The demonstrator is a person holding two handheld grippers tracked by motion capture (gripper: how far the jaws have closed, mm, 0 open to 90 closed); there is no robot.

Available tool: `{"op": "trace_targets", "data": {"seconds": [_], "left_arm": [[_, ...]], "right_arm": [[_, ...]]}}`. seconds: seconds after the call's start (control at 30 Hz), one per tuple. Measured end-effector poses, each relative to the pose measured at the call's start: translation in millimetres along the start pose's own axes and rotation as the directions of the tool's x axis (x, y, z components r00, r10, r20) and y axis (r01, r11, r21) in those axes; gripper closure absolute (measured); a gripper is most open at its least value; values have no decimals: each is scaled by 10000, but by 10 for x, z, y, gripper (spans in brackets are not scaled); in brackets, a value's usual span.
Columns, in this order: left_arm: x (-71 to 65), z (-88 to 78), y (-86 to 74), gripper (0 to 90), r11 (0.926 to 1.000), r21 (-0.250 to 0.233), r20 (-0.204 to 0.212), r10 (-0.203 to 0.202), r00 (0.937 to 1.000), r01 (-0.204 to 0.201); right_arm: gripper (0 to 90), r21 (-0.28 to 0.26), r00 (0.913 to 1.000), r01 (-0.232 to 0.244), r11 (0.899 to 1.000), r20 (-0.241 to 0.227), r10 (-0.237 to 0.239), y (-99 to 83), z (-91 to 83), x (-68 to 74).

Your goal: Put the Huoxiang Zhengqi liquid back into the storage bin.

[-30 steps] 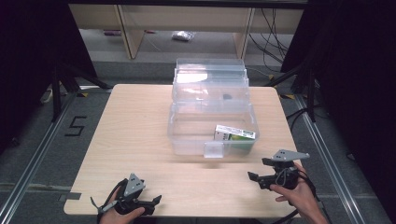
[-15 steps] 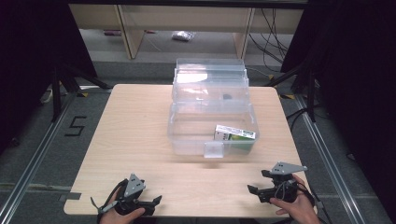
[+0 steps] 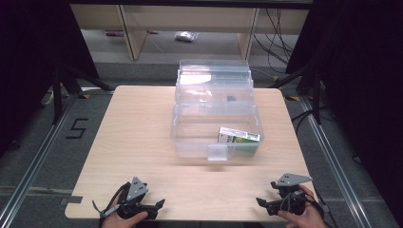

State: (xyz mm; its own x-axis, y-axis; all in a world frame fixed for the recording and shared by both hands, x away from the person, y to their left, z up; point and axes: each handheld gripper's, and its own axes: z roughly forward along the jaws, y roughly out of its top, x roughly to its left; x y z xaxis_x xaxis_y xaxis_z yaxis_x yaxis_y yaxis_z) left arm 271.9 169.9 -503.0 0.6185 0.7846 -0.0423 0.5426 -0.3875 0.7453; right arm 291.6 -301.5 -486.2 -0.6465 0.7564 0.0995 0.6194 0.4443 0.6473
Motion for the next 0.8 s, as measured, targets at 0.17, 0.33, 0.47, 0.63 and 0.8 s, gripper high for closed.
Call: {"op": "trace_targets", "data": {"seconds": [0.17, 0.33, 0.47, 0.63, 0.8], "left_arm": [[-1, 1, 0, 150, 10000, 6, 4, 6, 10000, -6], [-2, 1, 0, 150, 10000, 2, -6, 4, 10000, -4], [-2, 2, 1, 150, 10000, 13, -4, 25, 10000, -25], [-1, 3, 1, 150, 10000, 19, 2, 44, 10000, -44], [5, -3, 5, 150, 9999, 149, 61, 73, 10000, -74]], "right_arm": [[165, 12, 9993, 362, 9993, 94, -362, -51, 3, -32], [165, 196, 9998, 157, 9997, 117, -159, -75, -12, -13], [166, -9, 9996, 99, 10000, 254, -99, -94, 13, -11], [166, 201, 9995, -272, 9994, 182, 268, -93, 13, 15], [166, 153, 9998, -44, 9999, 211, 41, -95, 19, 8]]}}
